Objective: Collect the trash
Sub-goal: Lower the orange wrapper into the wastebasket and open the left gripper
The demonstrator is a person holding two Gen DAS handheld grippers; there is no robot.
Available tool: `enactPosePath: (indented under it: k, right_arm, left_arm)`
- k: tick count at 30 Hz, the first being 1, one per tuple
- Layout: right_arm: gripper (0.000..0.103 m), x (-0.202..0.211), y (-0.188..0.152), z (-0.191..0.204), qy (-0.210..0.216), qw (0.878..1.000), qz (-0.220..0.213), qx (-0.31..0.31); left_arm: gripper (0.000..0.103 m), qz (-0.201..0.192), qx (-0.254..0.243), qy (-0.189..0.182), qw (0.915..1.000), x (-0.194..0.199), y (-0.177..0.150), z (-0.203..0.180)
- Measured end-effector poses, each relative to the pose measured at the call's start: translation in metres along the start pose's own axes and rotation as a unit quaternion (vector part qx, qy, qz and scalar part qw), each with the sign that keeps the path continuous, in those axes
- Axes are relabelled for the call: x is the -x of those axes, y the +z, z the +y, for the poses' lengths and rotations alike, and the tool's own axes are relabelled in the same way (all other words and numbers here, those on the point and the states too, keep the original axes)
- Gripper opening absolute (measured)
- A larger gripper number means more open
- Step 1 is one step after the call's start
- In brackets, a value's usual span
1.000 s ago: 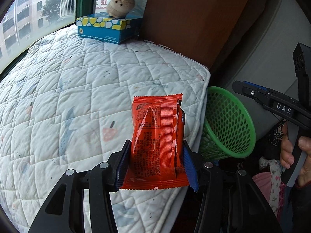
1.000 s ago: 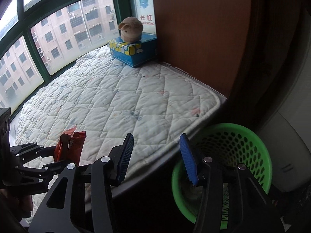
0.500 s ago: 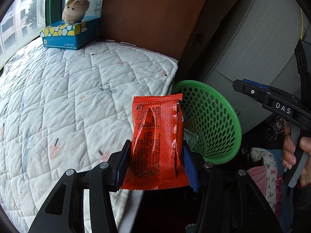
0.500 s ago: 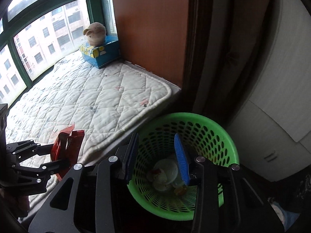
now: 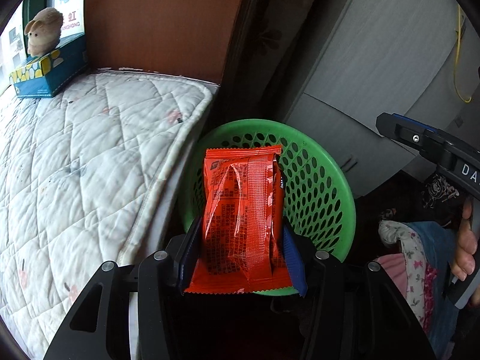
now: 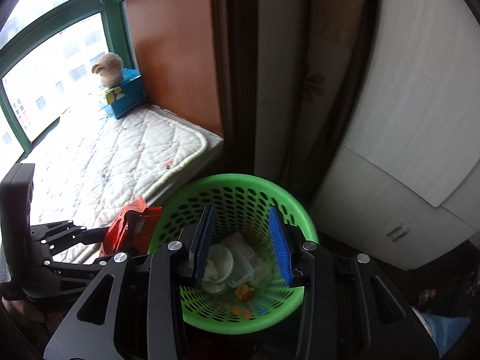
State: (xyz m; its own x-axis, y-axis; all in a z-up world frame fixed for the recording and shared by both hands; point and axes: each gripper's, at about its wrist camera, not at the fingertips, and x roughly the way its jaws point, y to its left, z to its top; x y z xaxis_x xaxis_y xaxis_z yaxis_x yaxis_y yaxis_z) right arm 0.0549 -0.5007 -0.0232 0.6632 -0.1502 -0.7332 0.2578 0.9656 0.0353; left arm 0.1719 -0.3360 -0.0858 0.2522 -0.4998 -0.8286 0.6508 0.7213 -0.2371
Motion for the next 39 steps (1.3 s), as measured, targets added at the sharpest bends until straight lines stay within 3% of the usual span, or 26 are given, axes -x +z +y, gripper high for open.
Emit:
enactPosePath:
  k: [5,8,10,12,26,39]
  right_arm:
    - [0.039,-0.001,-0.004,-0.017,-0.009,1.000,0.003,-0.012]
    - [0.039,-0.002,-0.007,-0.022,-0.008,1.000,0.005,-0.017]
    - [0.039,-0.004,-0.008,-0.024,-0.008,1.000,0.005,-0.019]
    - [0.039,-0.005,-0.009,-0.026,-0.005,1.000,0.005,-0.021]
    - [0.039,0.003,-0.012,0.008,0.025,1.000,-0.005,-0.011]
    - [0.064,0.004,-0.017,0.056,0.058,0.998,-0.005,0.003]
  left_arm:
    - [0.053,0.002,-0.005,-0.015,0.9999,-0.017,0.011,-0.015]
    - [0.063,-0.001,-0.010,-0.016,0.9998,-0.022,0.016,-0.023]
    - [0.077,-0.007,-0.010,-0.020,0.9997,-0.022,0.017,-0.026]
    - [0.084,-0.018,-0.010,-0.020,0.9996,-0.017,0.016,-0.027]
    - [0.084,-0.049,-0.006,0.038,0.9981,0.030,-0.004,0.000]
    - [0.093,-0.081,0.048,0.084,0.9921,0.083,-0.035,0.051]
